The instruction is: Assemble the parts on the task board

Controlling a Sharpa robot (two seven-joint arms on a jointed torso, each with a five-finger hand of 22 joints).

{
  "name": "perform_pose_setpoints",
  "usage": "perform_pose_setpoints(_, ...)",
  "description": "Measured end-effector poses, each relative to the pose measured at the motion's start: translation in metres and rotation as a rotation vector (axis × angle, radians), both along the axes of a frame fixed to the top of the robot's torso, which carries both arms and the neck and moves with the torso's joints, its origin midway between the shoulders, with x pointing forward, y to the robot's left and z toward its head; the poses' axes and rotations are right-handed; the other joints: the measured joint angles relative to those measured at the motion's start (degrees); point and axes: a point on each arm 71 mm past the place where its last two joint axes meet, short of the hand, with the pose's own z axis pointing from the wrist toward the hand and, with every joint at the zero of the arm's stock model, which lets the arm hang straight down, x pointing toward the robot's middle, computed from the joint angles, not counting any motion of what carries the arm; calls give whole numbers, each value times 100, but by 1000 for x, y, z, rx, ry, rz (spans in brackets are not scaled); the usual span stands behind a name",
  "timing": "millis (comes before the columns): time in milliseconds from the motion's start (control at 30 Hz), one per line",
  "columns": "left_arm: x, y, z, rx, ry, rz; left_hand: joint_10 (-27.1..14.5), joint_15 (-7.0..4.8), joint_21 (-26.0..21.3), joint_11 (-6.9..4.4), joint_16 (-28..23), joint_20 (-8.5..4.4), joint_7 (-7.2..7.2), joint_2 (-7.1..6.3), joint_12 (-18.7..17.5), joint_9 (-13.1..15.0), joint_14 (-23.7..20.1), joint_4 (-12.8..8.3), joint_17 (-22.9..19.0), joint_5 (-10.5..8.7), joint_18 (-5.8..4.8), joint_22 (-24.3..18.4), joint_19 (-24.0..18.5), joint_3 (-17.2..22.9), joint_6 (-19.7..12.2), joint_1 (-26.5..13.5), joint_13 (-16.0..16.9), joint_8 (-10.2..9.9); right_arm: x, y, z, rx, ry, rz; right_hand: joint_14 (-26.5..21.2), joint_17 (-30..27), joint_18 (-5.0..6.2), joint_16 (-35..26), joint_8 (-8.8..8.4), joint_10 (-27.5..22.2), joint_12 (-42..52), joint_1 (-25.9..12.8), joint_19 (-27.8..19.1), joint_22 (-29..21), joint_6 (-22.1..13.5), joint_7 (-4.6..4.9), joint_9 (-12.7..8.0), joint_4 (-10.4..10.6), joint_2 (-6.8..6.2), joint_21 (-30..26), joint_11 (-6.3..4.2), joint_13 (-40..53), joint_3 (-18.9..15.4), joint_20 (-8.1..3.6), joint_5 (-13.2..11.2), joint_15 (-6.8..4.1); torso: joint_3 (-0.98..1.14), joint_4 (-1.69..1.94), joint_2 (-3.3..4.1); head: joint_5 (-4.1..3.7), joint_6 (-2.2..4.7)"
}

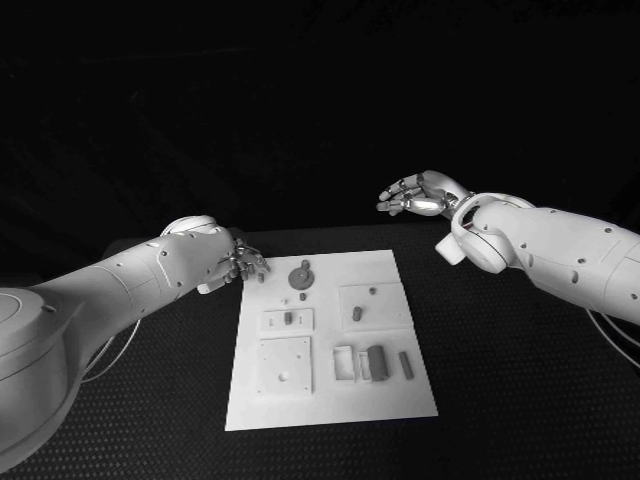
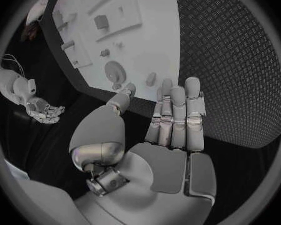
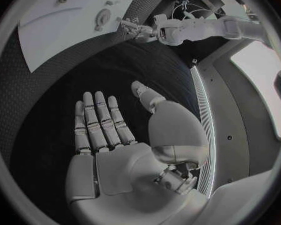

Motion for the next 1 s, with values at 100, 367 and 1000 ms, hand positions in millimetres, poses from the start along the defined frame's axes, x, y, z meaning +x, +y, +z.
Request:
perform_pose_setpoints(100,0,0,-1,-1,1,1,0,0,0,0,0,0,18,1,0,0,0,0,3,0,0,6,0,0,19,1,2,0,0,0,0,0,0,0,0,0,0,0,0,0,0,0,0,2,0,0,0,0,0,0,0,0,0,0,0,0,1,1,1,-5,-11)
perform_pose_setpoints(367,0,1,-3,-4,2,5,-1,0,0,-1,0,2,18,24,0,-6,0,0,23,0,0,23,0,0,20,25,8,0,0,1,0,1,0,2,0,-1,0,0,0,0,0,0,0,2,0,0,-5,0,0,-23,0,0,0,0,0,0,2,3,4,-19,-41)
perform_pose_setpoints(1000,-1,-1,-9,-15,11,9,19,2,0,-24,0,-10,1,179,0,-25,1,-84,68,0,0,56,14,18,82,126,27,23,-1,2,0,2,0,4,0,4,0,0,0,0,0,0,0,4,0,0,-10,0,0,-23,0,0,0,0,0,0,2,2,2,-51,-110)
